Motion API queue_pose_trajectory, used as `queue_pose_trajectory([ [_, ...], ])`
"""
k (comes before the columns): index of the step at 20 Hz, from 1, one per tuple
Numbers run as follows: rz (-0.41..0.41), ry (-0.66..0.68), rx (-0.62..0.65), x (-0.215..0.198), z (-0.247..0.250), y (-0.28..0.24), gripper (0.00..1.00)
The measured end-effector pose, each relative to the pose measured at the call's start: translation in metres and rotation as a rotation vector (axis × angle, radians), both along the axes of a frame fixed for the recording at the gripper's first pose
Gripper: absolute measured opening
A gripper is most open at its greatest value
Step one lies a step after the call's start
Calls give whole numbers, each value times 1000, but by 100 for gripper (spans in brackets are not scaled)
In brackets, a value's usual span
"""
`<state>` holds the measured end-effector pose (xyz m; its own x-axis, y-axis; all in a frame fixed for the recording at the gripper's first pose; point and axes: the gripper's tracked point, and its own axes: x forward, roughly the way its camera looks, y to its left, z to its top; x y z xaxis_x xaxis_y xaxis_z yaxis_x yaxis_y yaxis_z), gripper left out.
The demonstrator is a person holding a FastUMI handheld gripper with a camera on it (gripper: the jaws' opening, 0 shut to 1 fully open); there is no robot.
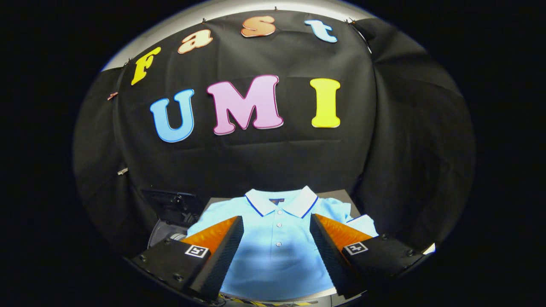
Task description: Put the clothes into the washing machine and then close the washing machine lid.
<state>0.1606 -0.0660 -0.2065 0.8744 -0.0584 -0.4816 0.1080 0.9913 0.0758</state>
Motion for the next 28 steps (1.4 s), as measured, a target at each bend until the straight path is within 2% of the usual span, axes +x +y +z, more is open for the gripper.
queue_pose_trajectory([
  [5, -10, 104, -4, 20, -41, -1, 99],
  [10, -44, 190, 1, 22, -71, 3, 99],
  [17, -67, 233, -32, 24, -84, 7, 98],
  [22, -86, 270, 12, 25, -97, 10, 98],
  [28, -91, 293, -28, 24, -101, 7, 95],
])
